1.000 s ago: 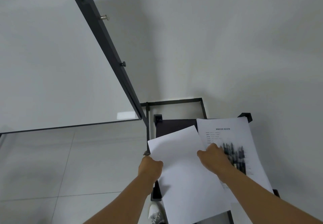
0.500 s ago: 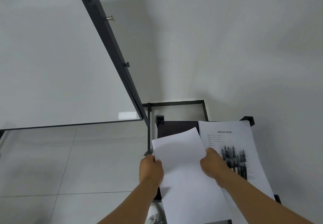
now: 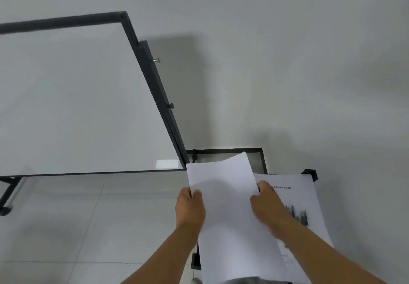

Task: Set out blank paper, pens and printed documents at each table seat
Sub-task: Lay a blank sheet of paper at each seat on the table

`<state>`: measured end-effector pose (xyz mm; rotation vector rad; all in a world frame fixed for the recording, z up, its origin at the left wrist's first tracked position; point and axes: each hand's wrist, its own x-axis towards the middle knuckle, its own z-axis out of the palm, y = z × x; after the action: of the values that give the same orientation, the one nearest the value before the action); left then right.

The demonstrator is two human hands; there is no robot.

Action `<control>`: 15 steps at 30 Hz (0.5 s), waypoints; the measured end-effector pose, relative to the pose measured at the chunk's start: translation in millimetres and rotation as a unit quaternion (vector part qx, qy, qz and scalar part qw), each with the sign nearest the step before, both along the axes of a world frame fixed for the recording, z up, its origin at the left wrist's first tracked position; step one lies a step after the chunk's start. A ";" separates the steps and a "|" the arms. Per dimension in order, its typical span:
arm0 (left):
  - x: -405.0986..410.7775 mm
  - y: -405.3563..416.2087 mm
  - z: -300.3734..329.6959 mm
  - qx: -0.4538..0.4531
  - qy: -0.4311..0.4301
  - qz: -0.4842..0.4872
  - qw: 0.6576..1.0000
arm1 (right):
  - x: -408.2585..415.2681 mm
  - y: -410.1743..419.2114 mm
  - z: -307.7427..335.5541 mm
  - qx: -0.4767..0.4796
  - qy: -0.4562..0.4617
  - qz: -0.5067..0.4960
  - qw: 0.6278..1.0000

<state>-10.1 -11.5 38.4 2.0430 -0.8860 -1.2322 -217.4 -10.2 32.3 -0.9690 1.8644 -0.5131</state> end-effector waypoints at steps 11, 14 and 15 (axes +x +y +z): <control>34.0 -10.8 136.3 -0.151 0.049 0.008 0.987 | 23.1 -58.3 134.6 -0.190 -0.081 -0.012 0.978; 61.3 -5.2 176.2 -0.202 0.039 0.023 0.978 | 49.0 -72.4 176.2 -0.233 -0.120 0.021 0.965; 72.1 -4.2 191.1 -0.223 0.032 0.031 0.974 | 60.1 -76.3 193.4 -0.249 -0.133 0.034 0.959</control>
<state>62.0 -15.7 229.5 1.6498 -0.9603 -0.9554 -157.3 -86.5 225.6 -1.2163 1.4790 -1.0496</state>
